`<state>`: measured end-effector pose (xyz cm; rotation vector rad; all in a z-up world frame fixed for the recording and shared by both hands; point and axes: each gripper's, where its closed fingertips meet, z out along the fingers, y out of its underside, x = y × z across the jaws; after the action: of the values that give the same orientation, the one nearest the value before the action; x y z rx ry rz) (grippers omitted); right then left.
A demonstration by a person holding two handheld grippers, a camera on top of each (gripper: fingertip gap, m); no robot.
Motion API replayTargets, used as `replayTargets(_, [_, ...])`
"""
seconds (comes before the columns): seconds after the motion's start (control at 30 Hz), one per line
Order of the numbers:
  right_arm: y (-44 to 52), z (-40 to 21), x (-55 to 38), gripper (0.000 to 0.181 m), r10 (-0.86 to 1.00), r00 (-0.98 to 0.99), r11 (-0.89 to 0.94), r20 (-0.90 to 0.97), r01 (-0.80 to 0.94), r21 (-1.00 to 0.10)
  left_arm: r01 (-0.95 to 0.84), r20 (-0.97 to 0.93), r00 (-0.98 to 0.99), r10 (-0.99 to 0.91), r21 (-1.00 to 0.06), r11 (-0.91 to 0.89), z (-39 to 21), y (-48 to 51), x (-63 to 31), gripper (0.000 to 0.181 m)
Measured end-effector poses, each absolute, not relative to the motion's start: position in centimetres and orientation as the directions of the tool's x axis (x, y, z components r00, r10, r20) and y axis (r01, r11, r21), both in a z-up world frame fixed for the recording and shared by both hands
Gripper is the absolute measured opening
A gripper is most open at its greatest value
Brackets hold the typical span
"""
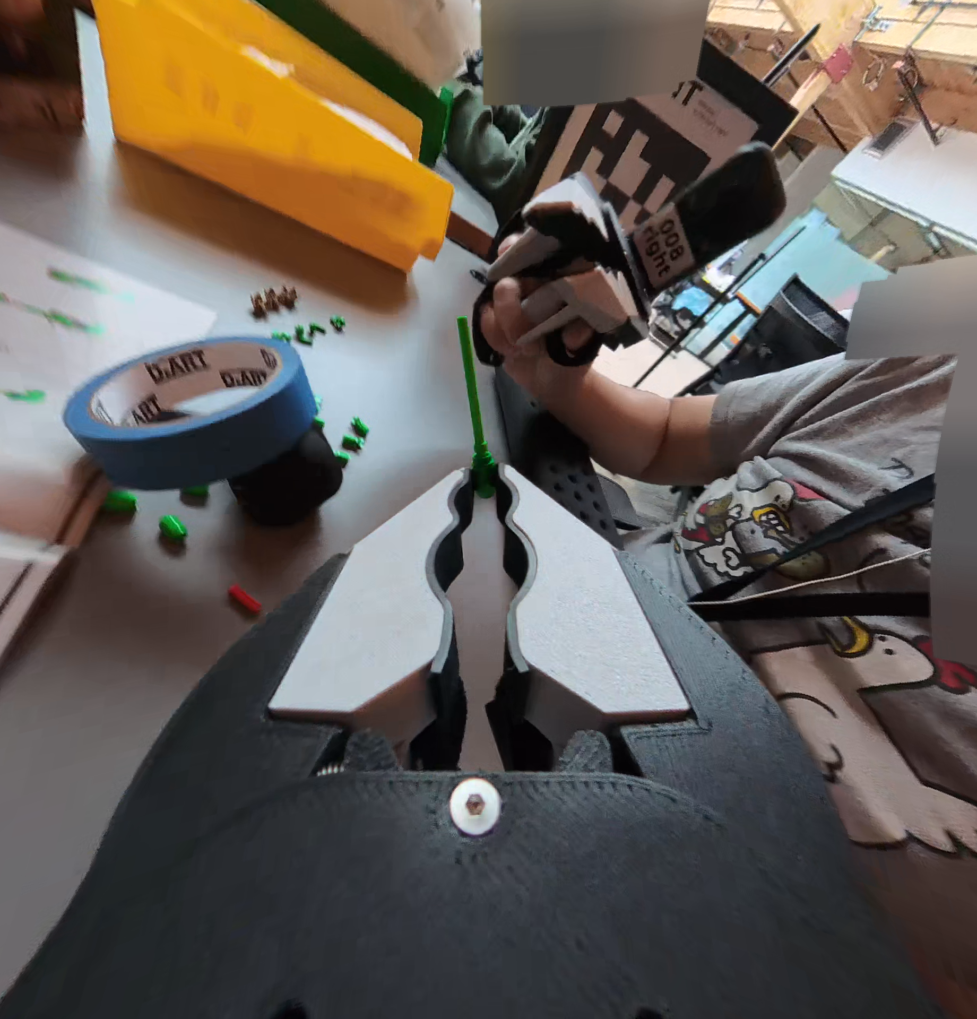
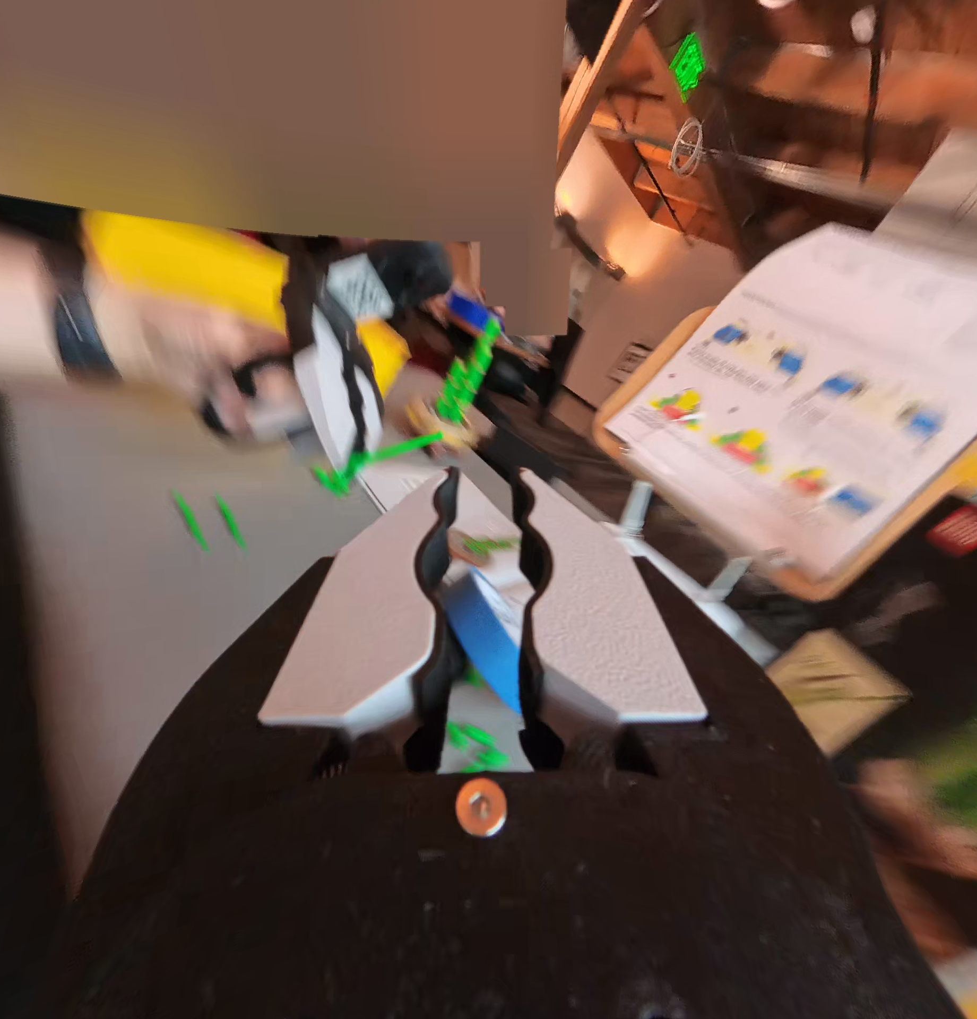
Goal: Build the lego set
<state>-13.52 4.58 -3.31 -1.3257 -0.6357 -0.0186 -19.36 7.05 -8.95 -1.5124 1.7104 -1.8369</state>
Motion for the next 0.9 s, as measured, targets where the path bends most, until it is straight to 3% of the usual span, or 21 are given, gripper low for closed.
replayTargets(0.13, [5.4, -1.9, -13.6, 0.033, 0.526, 0.841, 0.159, 0.127, 0.05, -0.986, -0.378, 0.435, -0.471, -0.767, -0.886, -0.27, -8.0, 6.6, -18.7, 0.005])
replayTargets(0.4, [10.2, -3.1, -16.3, 0.032, 0.715, 0.646, -0.261, -0.266, -0.107, -0.959, -0.334, 0.431, -0.455, -0.779, -0.894, -0.299, -7.5, 7.6, -18.8, 0.005])
replayTargets(0.6, [10.4, -4.1, -18.9, 0.025, 0.785, 0.445, -0.413, -0.43, -0.142, -0.9, -0.319, 0.444, -0.453, -0.773, -0.891, -0.324, -6.9, 8.1, -19.1, 0.005])
replayTargets(0.73, [10.2, -5.0, -19.5, 0.017, 0.787, 0.417, -0.436, -0.455, -0.146, -0.888, -0.342, 0.453, -0.461, -0.763, -0.884, -0.318, -7.0, 7.8, -19.2, 0.005])
replayTargets(0.8, [10.1, -5.1, -19.6, 0.001, 0.789, 0.413, -0.43, -0.454, -0.155, -0.889, -0.351, 0.451, -0.464, -0.762, -0.884, -0.31, -7.2, 7.6, -19.1, 0.005])
replayTargets(0.9, [10.1, -5.2, -19.4, 0.001, 0.774, 0.415, -0.439, -0.479, -0.193, -0.877, -0.338, 0.44, -0.447, -0.779, -0.889, -0.308, -7.3, 7.8, -18.9, 0.005])
